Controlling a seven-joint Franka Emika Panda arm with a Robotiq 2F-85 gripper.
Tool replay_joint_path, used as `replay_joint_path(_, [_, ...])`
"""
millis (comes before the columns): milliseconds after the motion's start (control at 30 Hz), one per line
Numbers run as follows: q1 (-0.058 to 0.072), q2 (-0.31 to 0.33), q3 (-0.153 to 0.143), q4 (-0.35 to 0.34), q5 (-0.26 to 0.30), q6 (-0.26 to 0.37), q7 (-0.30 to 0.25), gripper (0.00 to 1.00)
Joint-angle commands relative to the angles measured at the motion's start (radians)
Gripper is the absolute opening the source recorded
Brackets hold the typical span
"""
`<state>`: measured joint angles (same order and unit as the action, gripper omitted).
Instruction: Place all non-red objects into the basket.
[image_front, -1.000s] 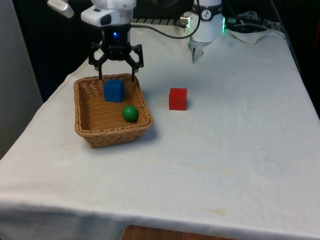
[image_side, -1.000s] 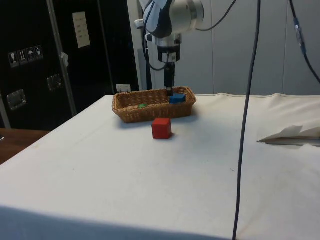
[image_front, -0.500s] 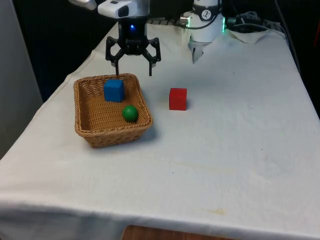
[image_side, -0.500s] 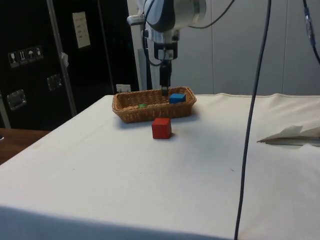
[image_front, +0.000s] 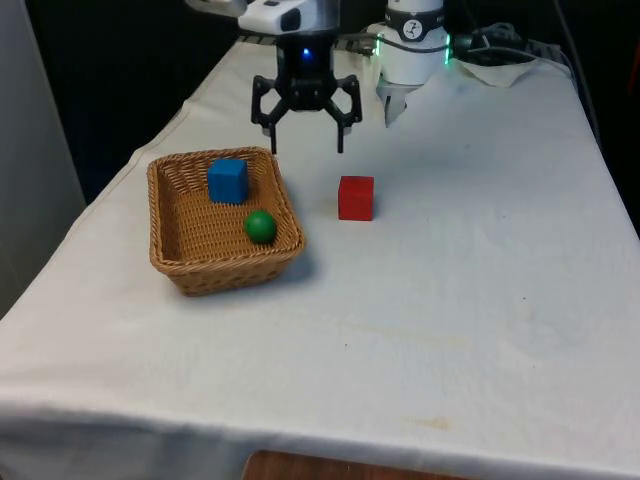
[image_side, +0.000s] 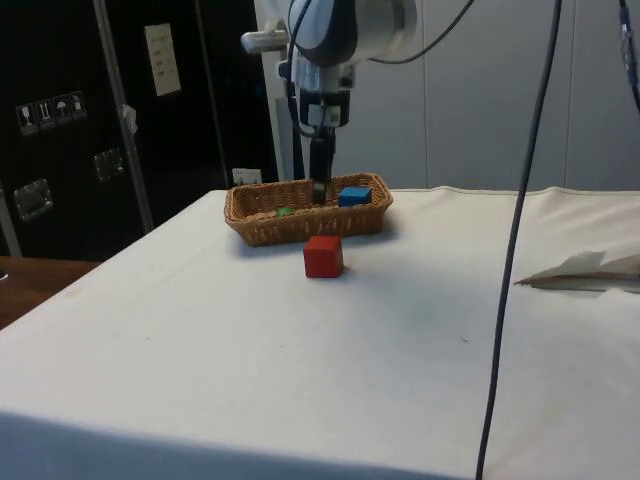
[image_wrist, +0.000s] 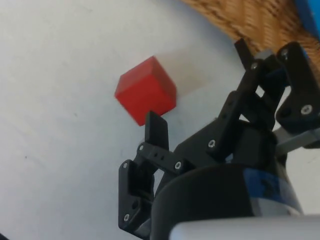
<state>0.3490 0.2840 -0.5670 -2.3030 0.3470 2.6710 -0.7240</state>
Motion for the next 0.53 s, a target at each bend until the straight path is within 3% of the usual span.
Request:
replay_joint_path(0, [0.015, -0.004, -0.003, -0.013, -0.013, 0.019, 0.022, 1.00])
replay_joint_path(200, [0.020, -0.026, 0.040, -0.042, -0.014, 0.046, 0.053, 1.00])
replay_joint_path(233, [0.007, -0.026, 0.050, -0.034, 0.000, 0.033, 0.037, 1.00])
replay_joint_path(267, [0.020, -0.028, 0.046, -0.045, -0.014, 0.051, 0.058, 1.00])
replay_joint_path(333, [0.021, -0.033, 0.059, -0.052, -0.014, 0.057, 0.067, 1.00])
replay_joint_path(467, [0.019, -0.041, 0.084, -0.062, -0.014, 0.069, 0.078, 1.00])
replay_joint_path(500, [0.009, -0.042, 0.093, -0.057, 0.000, 0.057, 0.063, 1.00])
